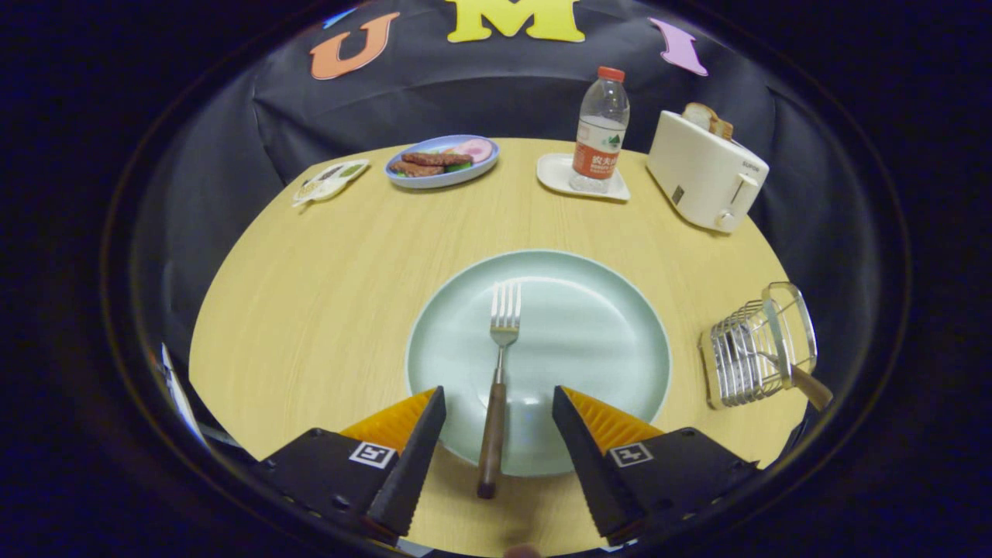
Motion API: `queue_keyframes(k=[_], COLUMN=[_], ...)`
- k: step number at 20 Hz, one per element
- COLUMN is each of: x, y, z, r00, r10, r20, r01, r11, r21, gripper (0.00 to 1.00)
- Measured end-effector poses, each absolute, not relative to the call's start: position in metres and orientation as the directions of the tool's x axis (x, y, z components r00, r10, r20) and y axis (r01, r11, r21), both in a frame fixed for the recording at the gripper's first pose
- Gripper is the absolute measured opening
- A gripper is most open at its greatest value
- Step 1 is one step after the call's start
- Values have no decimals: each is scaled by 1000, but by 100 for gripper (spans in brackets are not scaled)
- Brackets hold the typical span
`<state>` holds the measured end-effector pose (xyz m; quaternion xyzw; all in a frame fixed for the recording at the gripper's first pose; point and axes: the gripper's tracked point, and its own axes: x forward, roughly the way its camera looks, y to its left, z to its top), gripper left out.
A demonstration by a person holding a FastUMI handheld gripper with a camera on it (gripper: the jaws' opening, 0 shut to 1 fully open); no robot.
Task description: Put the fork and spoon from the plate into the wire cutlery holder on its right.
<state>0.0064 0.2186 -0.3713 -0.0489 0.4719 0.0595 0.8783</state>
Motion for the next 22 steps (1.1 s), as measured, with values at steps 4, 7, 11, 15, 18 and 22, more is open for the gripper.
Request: queue_keyframes(k=[4, 7, 11, 15, 18, 22], x=[6, 3, 3, 3, -3, -5], y=[211, 207, 205, 199, 198, 180], z=[-381, -387, -385, -368, -344, -290], r00=[525, 495, 480, 474, 450, 457], r10=[28, 19, 36, 50, 81, 108], r20=[-851, -869, -876, -879, -890, -883], r01=[-125, -101, -111, -115, -122, -152], r11=[991, 994, 994, 993, 992, 988], r21=[-44, -35, -20, -6, 29, 42], gripper=[42, 15, 1, 1, 1, 0])
